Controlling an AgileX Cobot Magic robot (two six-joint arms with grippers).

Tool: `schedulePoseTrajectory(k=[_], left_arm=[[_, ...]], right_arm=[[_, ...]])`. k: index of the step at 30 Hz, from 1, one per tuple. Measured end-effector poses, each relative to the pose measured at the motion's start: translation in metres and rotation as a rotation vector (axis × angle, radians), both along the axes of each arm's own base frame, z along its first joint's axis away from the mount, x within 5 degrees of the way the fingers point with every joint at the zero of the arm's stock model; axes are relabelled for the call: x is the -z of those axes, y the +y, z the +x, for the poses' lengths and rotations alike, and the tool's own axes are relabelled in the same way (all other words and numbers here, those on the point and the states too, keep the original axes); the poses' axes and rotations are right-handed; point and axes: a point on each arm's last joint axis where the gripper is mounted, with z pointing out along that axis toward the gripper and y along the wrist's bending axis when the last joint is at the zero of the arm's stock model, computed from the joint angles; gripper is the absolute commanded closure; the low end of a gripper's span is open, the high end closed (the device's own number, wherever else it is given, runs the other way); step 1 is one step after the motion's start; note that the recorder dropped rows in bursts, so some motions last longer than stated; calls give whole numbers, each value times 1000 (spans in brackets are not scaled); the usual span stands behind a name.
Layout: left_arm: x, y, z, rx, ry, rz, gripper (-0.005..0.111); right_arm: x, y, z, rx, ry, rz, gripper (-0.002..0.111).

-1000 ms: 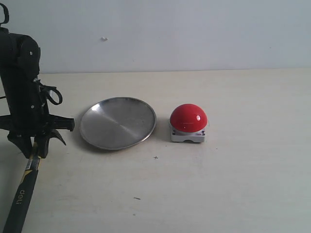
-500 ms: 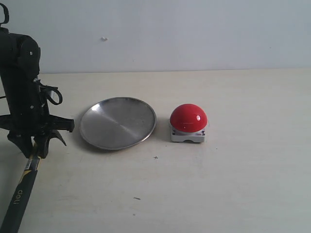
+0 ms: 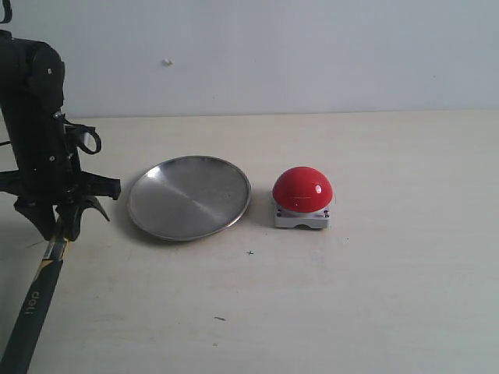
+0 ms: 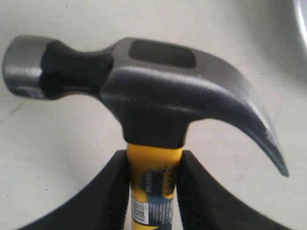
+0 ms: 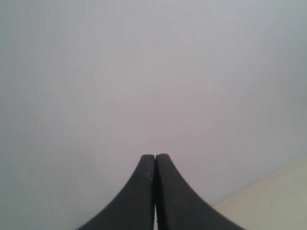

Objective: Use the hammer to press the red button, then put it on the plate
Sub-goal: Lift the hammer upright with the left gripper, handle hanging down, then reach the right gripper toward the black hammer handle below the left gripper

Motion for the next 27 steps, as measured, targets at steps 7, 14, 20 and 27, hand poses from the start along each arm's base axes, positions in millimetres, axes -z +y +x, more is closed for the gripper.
schedulePoseTrajectory(k=[7,14,20,27], left_arm=[[-2,-2,1,5,-1,-21,107],[-2,-3,0,7,6,-37,107],[-9,-8,5,8,-11,-76,107],[-11,-11,6,9,-14,-117,107]], right_arm=[[8,0,9,-27,116,28,108],[3,20,42,-309,265,-83,108],[-8,34,91,-644,486,-121,108],[21,42,143,-1029,695,26,97]])
